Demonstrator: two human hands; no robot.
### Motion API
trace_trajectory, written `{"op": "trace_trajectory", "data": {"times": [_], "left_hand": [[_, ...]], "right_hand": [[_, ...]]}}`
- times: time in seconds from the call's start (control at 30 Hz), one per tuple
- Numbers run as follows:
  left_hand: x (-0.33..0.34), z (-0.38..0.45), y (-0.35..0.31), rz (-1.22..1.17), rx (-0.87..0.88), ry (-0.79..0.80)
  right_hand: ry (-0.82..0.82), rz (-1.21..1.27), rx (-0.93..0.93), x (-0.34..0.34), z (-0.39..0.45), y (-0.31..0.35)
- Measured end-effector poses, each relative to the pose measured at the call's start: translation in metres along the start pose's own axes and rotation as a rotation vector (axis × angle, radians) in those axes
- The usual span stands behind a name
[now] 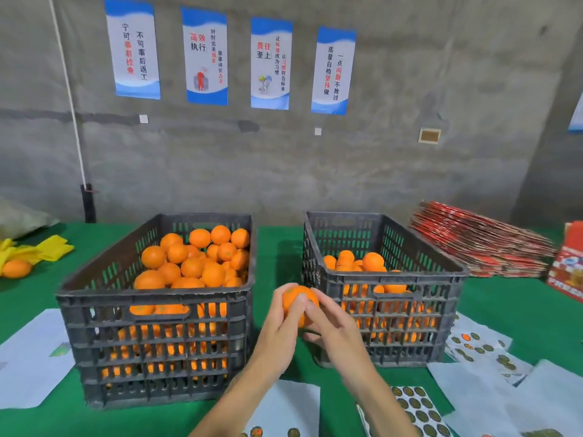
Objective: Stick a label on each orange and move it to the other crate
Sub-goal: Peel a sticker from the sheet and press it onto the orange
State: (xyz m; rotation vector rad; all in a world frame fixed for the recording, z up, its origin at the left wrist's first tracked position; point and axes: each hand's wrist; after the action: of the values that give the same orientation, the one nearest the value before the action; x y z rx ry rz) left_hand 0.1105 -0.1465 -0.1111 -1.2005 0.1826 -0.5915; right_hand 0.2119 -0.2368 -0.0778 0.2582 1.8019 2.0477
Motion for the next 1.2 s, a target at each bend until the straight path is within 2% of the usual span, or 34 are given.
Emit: {"op": "trace_trajectory", "data": {"times": [0.1,0.17,0.23,0.33,0.4,0.5,0.57,0.67,0.77,0.93,1.03,1.2], "left_hand": [[0.012,0.033,-0.033,0.174,0.019,0.083],[0.015,0.058,-0.053,0.307,0.029,0.171],[0.008,0.084,-0.07,0.434,0.097,0.19],[-0.026,0.126,-0.086,0.523,0.176,0.057],[-0.062,0.153,-0.086,0.656,0.135,-0.026],[-0.116,0.179,-0.07,0.871,-0.031,-0.04],[-0.145,0.188,-0.055,0.932,-0.135,-0.012],[-0.173,0.202,-0.036,0.95,-0.281,0.009],[-0.184,0.215,-0.026,0.969,-0.479,0.092],[-0.193,0.233,-0.008,1.207,-0.734,0.277],[-0.194,0.24,-0.004,1.255,-0.765,0.313],[-0.195,0.243,-0.005,1.194,-0.689,0.231]], "right_hand": [[-0.008,0.058,-0.097,-0.019,0.023,0.029],[-0.109,-0.009,-0.178,-0.032,0.039,0.049],[-0.339,-0.279,-0.262,-0.048,0.057,0.061],[-0.582,-0.786,-0.299,-0.077,0.085,0.065],[-0.606,-1.02,-0.226,-0.093,0.102,0.06],[-0.571,-1.173,-0.094,-0.104,0.12,0.047],[-0.589,-1.196,-0.086,-0.102,0.129,0.041],[-0.61,-1.159,-0.193,-0.082,0.14,0.041],[-0.521,-1.108,-0.302,-0.049,0.15,0.047],[-0.428,-0.996,-0.458,0.001,0.154,0.045],[-0.402,-0.977,-0.498,0.015,0.154,0.034],[-0.363,-0.944,-0.504,0.028,0.145,0.021]]}}
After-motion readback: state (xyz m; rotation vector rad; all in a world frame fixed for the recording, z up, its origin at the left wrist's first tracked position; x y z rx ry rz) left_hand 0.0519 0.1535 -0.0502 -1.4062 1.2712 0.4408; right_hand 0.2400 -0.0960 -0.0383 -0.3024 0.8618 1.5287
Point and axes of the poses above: each hand's wrist, its own z-axis towards the middle knuckle, its own x-axis out of the palm, y = z × x, and after that the axes turned 14 degrees about -z, right-handed
